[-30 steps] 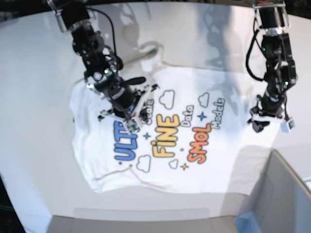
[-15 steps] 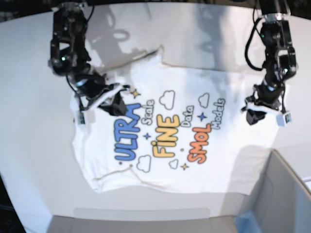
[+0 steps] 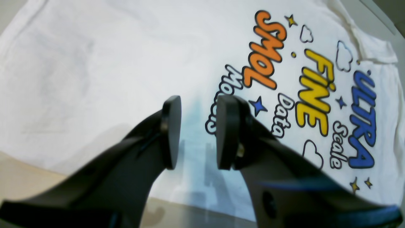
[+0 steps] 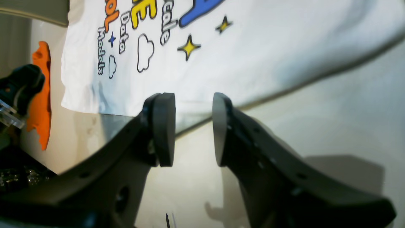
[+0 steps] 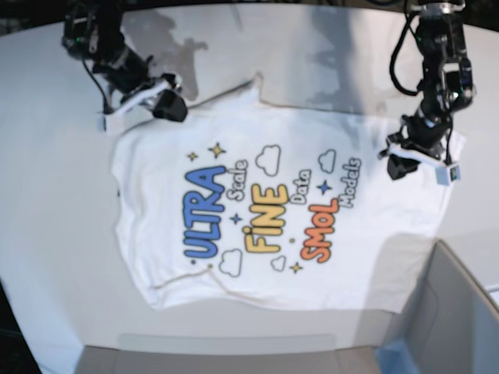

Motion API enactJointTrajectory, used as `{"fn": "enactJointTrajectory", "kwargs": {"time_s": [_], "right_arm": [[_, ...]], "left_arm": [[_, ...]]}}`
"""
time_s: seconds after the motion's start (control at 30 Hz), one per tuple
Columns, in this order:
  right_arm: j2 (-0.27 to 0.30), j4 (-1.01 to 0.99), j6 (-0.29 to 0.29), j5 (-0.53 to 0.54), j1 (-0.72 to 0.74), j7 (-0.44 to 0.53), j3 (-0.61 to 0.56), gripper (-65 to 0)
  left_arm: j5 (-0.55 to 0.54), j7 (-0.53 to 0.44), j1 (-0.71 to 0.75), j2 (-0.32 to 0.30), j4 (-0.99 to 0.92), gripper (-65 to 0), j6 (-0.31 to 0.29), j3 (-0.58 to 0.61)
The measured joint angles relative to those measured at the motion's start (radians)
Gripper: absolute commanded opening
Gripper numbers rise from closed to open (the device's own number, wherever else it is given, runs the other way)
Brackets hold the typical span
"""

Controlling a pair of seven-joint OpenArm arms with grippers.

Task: Layout the t-shirt on the table in an organized manner, then fold the t-shirt properly
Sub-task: 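Move the right gripper to the shirt's sleeve edge and grasp it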

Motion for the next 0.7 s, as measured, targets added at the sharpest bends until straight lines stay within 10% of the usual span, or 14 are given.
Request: {"fn": "enactJointTrajectory", "kwargs": {"time_s": [0.23,0.7], "right_arm": [[-0.131,-0.098,-0.001,-0.071,0.037,0.01,0.113,-44.6],[-0.15,-0.353,0.012,-0.054,0.229,0.013,0.108,-50.4]], "left_arm": [[0.0,0.001,0.021,-0.001,0.001,-45.1,-0.002,0.0],[0.0,-0.002,0.01,0.0,0.001,-45.1,-0.003,0.0]]}}
